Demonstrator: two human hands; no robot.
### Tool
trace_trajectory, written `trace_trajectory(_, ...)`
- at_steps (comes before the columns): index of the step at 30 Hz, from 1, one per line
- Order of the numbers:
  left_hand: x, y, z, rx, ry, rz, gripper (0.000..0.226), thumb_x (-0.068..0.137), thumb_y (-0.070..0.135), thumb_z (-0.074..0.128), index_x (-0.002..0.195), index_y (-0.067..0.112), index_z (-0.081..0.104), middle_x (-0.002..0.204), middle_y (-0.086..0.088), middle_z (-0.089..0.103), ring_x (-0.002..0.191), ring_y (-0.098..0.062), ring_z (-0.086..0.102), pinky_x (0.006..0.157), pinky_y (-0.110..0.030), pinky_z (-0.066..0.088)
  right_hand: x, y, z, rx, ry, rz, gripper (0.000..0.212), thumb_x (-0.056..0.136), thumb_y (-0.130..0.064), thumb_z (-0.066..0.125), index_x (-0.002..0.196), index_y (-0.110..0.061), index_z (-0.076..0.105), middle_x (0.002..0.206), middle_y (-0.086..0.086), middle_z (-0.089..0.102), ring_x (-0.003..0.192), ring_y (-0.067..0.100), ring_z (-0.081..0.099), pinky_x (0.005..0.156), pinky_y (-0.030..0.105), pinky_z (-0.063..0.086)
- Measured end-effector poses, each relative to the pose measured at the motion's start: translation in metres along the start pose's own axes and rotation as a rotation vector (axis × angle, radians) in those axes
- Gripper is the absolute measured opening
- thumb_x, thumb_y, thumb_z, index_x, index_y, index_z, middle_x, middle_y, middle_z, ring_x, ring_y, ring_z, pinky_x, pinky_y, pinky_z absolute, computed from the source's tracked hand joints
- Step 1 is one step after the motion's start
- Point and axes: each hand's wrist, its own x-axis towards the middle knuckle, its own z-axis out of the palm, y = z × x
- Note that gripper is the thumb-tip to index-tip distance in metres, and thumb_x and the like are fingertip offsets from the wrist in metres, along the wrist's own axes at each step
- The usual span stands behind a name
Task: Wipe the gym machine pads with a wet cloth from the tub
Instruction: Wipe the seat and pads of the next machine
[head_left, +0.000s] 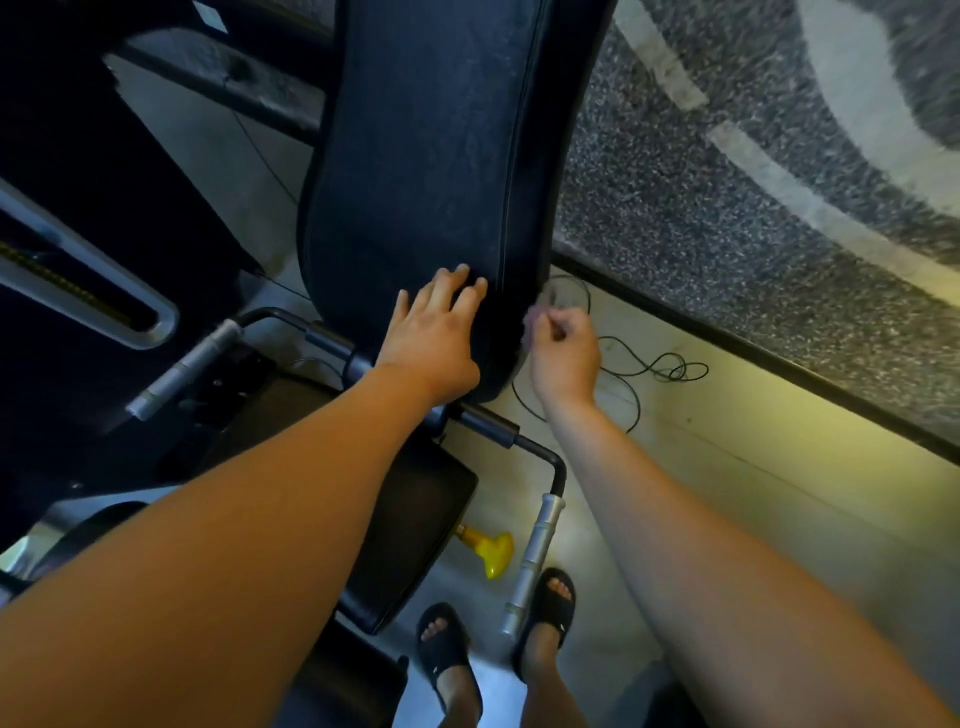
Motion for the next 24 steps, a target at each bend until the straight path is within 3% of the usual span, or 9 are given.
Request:
trace_trajectory(2,-0.001,-0.001,-0.008,-0.002,-0.043,0.001,0.095,0.079,0.017,0.059,0.159,0.027,0.01,0.167,0.003,0.0,0.154,-0.021,-0.003,0.124,-0.053,0.001,-0.009,0.005,-0.009,-0.019,-0.076,0.114,0.01,0.098,-0.019,0.065,0.09,-0.025,0.066,0.096,-0.002,0.075,0.089,0.015,0.073,0.084,0.045,0.061)
trace_trajectory(5,-0.004,0.001,-0.03,-0.057,-0.097,0.028,0.082,0.082,0.021,0.055,0.158,0.025,0.023,0.163,-0.002,0.014,0.151,-0.025,0.016,0.124,-0.052,0.009,-0.019,-0.027,-0.027,0.02,-0.141,0.078,0.005,0.101,-0.007,0.06,0.099,-0.011,0.06,0.084,0.004,0.071,0.069,-0.003,0.069,0.066,0.017,0.056)
trace_trajectory(6,-0.008,0.0,-0.04,-0.129,-0.102,0.029,0.076,0.085,0.021,0.054,0.156,0.024,0.028,0.161,-0.003,0.022,0.148,-0.026,0.023,0.123,-0.049,0.016,-0.024,-0.044,-0.032,0.015,-0.193,0.02,0.005,0.102,-0.004,0.057,0.104,-0.009,0.057,0.082,0.0,0.069,0.062,-0.006,0.066,0.06,0.014,0.053)
trace_trajectory(10,-0.036,-0.013,-0.045,-0.366,-0.094,-0.081,0.05,0.092,0.019,0.049,0.143,0.018,0.049,0.144,-0.008,0.045,0.133,-0.028,0.041,0.109,-0.043,0.041,-0.04,-0.091,-0.041,-0.166,-0.385,-0.143,0.017,0.101,-0.004,0.056,0.109,-0.018,0.053,0.096,-0.001,0.072,0.085,0.003,0.073,0.063,0.015,0.053)
trace_trajectory(13,-0.065,-0.034,-0.033,-0.385,-0.094,-0.221,0.037,0.093,0.021,0.048,0.128,0.016,0.059,0.129,-0.009,0.053,0.12,-0.029,0.047,0.102,-0.043,0.046,-0.039,-0.118,-0.035,-0.451,-0.488,-0.379,0.026,0.096,-0.003,0.061,0.107,-0.026,0.058,0.104,0.003,0.068,0.089,-0.001,0.069,0.075,0.017,0.055)
trace_trajectory(16,-0.089,-0.057,-0.014,-0.437,-0.103,-0.33,0.033,0.093,0.022,0.047,0.123,0.015,0.061,0.124,-0.01,0.056,0.113,-0.029,0.052,0.095,-0.044,0.05,-0.026,-0.135,-0.01,-0.853,-0.459,-0.86,0.034,0.09,-0.007,0.066,0.123,-0.012,0.065,0.119,0.01,0.057,0.106,0.022,0.06,0.095,0.031,0.051)
trace_trajectory(20,-0.107,-0.072,0.015,-0.551,-0.066,-0.426,0.029,0.097,0.029,0.048,0.117,0.016,0.062,0.117,-0.008,0.057,0.108,-0.028,0.053,0.092,-0.044,0.052,0.003,-0.134,0.035,-1.139,-0.41,-1.302,0.029,0.088,-0.004,0.065,0.116,-0.008,0.07,0.11,0.013,0.056,0.097,0.032,0.048,0.082,0.04,0.049)
trace_trajectory(22,-0.107,-0.074,0.026,-0.595,-0.023,-0.45,0.028,0.096,0.029,0.046,0.116,0.017,0.062,0.117,-0.007,0.056,0.112,-0.028,0.05,0.094,-0.046,0.05,0.019,-0.12,0.044,-1.233,-0.384,-1.361,0.023,0.09,-0.003,0.066,0.112,-0.006,0.071,0.103,0.013,0.055,0.092,0.034,0.047,0.076,0.046,0.051)
trace_trajectory(24,-0.109,-0.079,0.043,-0.624,0.005,-0.495,0.028,0.096,0.026,0.045,0.119,0.019,0.06,0.12,-0.006,0.055,0.114,-0.028,0.048,0.096,-0.046,0.049,0.022,-0.092,0.049,-1.337,-0.454,-1.421,0.025,0.084,0.002,0.07,0.108,-0.005,0.072,0.1,0.012,0.054,0.088,0.033,0.047,0.07,0.044,0.051)
